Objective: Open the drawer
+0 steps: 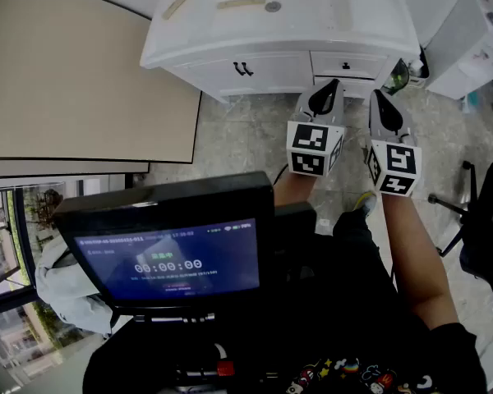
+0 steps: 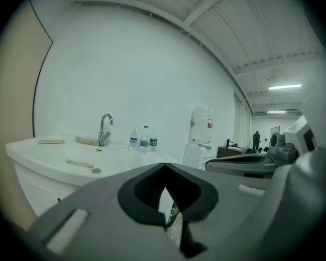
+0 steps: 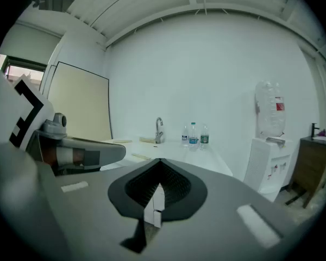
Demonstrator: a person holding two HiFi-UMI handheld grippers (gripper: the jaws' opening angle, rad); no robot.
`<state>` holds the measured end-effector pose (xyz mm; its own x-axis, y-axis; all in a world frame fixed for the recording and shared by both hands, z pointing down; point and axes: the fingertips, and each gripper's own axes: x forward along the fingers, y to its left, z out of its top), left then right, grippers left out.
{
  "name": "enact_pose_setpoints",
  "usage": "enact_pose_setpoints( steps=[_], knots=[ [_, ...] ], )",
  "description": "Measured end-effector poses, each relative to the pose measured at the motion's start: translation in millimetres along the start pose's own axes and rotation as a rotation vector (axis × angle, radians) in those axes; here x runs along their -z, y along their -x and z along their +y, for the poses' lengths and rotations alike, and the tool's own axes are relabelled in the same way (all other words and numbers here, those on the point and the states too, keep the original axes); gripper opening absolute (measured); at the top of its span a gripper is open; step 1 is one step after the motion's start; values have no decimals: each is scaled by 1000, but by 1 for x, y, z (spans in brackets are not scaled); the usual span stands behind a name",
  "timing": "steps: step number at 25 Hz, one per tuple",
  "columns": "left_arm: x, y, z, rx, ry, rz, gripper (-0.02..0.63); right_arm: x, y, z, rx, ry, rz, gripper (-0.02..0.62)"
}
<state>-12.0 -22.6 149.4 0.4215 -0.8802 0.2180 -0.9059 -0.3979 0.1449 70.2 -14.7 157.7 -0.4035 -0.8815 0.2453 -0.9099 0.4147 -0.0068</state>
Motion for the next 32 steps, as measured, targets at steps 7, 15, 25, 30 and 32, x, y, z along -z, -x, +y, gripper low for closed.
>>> enact_pose_setpoints(
  steps=[7, 15, 25, 30, 32],
  knots=[
    [-4, -5, 0, 16, 3, -5, 0, -7, -2, 0, 7, 3, -29, 21],
    [7, -24, 3, -25, -6, 5, 2, 12, -16, -18, -14, -8, -20, 23],
    [62, -85, 61, -36, -9, -16, 2, 90, -93, -18, -33, 16, 11, 23],
    [112, -124, 102, -19, -23, -9, 2, 143, -141, -27, 19, 3, 11, 23],
    [134, -139, 110, -11, -22, -4, 2, 166, -158, -31, 30, 7, 18, 24]
  ],
)
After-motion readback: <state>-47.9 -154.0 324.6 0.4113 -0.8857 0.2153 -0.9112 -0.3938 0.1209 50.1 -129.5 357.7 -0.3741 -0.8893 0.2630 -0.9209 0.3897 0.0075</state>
